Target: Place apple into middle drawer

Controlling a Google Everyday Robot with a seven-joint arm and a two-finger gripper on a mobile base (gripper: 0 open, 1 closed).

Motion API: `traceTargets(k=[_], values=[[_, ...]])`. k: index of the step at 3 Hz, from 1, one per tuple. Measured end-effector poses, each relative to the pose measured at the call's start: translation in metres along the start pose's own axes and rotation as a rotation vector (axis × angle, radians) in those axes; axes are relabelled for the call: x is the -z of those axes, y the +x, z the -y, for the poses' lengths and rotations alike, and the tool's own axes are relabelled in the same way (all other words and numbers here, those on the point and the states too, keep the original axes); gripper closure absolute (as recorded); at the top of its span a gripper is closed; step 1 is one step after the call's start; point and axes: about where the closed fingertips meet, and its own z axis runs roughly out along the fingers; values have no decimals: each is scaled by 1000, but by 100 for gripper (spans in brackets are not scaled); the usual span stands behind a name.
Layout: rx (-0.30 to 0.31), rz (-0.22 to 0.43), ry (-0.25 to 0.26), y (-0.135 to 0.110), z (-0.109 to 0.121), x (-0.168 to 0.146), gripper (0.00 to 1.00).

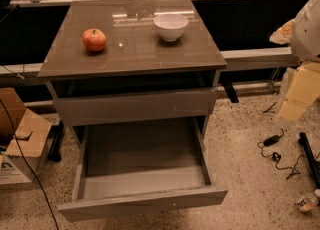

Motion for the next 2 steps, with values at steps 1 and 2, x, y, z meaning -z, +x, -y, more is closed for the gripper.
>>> traceTargets(k=[1, 2], values=[[-6, 4, 3, -1, 1, 1, 0], [17, 80, 8, -47, 10, -11, 0]])
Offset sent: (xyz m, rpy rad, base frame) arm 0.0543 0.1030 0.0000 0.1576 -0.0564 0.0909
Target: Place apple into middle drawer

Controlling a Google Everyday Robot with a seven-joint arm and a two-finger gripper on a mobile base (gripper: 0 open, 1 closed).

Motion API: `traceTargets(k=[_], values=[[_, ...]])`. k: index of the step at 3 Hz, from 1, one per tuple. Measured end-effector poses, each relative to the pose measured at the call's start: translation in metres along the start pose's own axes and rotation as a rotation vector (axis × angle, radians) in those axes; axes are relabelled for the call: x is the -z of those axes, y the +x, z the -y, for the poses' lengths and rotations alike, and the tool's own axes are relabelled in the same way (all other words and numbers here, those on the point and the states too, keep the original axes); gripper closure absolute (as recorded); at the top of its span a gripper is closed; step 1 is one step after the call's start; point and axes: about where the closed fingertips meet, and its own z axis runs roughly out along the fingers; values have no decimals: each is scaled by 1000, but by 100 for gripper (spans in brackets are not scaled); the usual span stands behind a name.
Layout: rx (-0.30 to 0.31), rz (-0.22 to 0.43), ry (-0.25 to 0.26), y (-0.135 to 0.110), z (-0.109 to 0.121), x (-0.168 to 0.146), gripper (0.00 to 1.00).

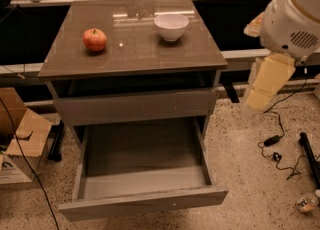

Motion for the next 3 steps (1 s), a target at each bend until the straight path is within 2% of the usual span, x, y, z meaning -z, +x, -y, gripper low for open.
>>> traceTargets(k=[1, 2, 3], values=[[42, 115, 3, -68, 15, -22, 0], [92, 210, -27, -131, 24, -45, 0], [151, 269, -60, -183, 34, -69, 0]])
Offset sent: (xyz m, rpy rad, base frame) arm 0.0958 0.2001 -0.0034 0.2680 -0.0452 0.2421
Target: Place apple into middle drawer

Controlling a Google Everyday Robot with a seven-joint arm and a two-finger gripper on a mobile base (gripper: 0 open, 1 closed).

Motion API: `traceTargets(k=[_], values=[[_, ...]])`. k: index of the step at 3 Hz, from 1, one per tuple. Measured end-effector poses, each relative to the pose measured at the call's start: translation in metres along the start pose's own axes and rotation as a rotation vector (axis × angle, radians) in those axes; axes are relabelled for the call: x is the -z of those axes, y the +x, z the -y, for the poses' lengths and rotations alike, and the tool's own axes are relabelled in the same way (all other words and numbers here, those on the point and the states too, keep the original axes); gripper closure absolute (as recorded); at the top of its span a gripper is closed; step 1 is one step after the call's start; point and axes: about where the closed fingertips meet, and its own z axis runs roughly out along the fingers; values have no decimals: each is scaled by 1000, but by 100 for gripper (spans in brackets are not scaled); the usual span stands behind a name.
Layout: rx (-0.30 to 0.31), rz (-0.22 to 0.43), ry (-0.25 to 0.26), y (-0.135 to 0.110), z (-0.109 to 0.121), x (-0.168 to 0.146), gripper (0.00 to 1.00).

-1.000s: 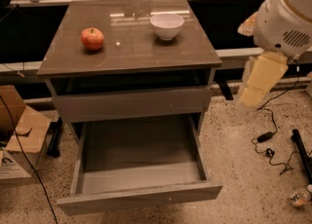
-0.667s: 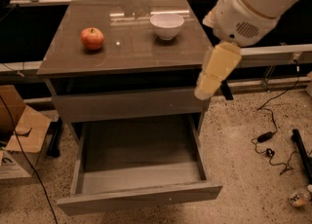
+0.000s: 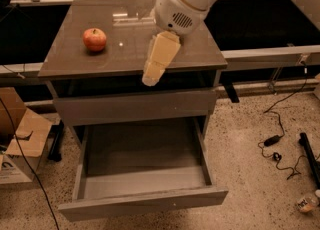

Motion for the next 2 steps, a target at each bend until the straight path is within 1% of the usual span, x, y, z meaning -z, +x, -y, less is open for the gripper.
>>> traceTargets(k=[1, 2], values=[[57, 24, -63, -24, 15, -36, 0], [61, 29, -70, -27, 16, -40, 0]])
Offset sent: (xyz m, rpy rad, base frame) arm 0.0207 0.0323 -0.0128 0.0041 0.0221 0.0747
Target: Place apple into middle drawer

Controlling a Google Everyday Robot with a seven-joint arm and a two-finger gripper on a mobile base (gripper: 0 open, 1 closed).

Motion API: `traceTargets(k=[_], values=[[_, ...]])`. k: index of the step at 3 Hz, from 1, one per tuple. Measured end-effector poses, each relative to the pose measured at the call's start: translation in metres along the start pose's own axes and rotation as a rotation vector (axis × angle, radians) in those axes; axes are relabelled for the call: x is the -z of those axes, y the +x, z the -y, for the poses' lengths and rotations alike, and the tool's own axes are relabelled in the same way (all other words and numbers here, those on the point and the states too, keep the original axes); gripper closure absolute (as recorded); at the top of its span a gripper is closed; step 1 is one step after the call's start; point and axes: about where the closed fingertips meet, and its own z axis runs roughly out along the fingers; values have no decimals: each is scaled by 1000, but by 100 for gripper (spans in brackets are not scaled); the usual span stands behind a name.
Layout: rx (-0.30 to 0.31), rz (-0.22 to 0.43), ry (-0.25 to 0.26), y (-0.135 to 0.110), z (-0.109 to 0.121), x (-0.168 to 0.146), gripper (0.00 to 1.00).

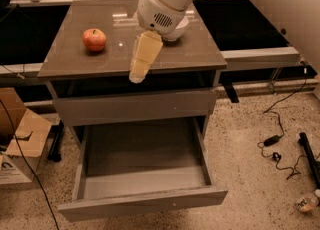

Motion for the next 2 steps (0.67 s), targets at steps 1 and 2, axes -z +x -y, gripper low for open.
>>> traceTargets(k=[1, 2], values=[[-59, 13, -34, 10, 2, -27, 0], [-105, 84, -61, 12, 13, -62, 0]])
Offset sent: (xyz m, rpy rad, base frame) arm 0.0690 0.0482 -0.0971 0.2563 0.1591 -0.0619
